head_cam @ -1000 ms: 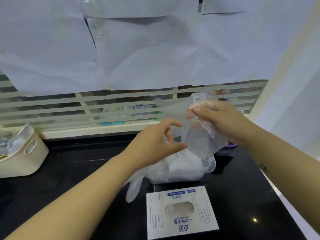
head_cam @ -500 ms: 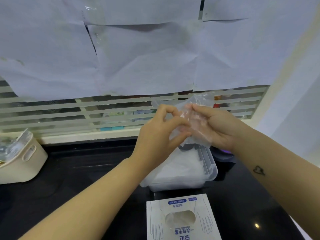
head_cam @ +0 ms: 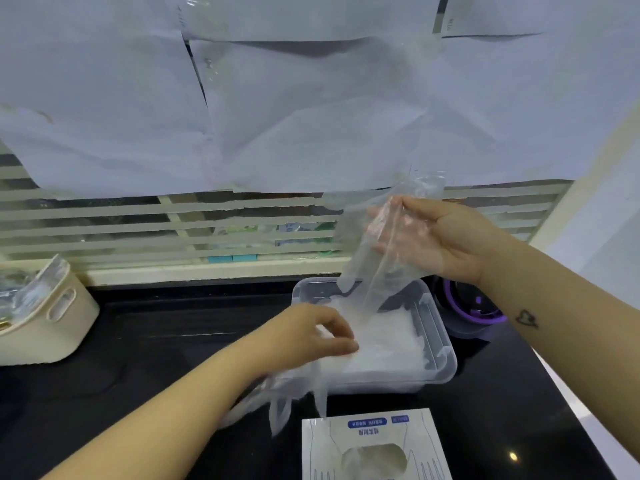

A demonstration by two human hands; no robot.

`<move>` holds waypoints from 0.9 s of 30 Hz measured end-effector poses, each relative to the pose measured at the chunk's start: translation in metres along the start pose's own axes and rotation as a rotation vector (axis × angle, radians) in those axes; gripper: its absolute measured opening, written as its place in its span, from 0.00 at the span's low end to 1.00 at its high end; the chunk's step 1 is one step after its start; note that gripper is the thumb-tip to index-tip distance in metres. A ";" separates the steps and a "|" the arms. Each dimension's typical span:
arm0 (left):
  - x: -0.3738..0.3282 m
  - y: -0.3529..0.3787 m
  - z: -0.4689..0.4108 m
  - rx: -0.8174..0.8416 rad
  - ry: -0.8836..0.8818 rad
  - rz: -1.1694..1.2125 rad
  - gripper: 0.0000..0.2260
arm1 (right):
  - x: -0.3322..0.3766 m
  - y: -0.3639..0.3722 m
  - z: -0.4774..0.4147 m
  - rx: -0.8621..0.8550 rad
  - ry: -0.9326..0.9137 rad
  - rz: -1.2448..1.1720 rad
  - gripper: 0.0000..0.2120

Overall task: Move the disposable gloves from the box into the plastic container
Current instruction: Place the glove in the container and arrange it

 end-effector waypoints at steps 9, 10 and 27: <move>0.031 0.000 -0.014 0.283 -0.188 1.298 0.42 | 0.005 0.045 0.001 0.254 0.116 -0.113 0.10; 0.023 -0.004 -0.015 0.271 -0.129 1.287 0.42 | 0.005 0.043 0.000 0.241 0.118 -0.104 0.09; 0.114 -0.049 0.018 -0.480 -0.443 0.935 0.11 | -0.077 -0.090 -0.015 -0.270 0.119 0.956 0.14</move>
Point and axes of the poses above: each hand's wrist, its own z-axis away from the middle knuckle, its own y-axis out of the palm, x = y × z, the point moved 8 cm from there along -z, towards the middle knuckle, and after that the axes turned 7 degrees about -y, right-handed, at the moved point
